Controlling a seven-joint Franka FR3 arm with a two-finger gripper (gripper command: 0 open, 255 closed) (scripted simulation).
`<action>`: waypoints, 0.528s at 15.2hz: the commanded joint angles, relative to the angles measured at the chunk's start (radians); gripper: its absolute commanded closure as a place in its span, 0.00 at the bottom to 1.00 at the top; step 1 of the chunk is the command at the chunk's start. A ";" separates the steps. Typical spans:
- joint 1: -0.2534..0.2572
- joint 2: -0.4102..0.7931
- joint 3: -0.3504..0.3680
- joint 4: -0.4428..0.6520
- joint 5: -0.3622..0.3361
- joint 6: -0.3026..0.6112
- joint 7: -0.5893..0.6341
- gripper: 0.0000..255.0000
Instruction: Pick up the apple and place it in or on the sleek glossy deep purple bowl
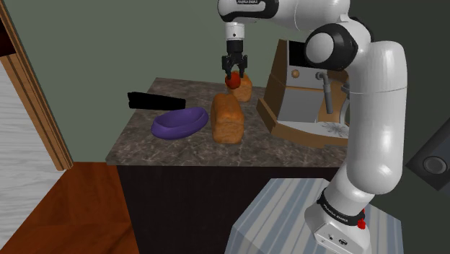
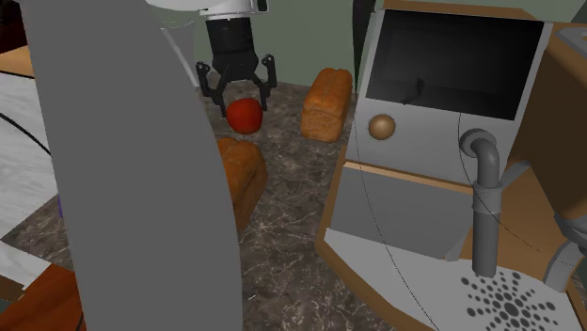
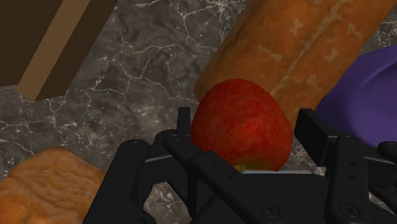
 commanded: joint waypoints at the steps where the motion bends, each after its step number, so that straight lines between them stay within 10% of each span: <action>1: 0.034 -0.004 0.015 0.001 0.005 -0.004 0.050 1.00; 8: 0.136 -0.012 0.060 0.001 0.023 -0.009 0.197 1.00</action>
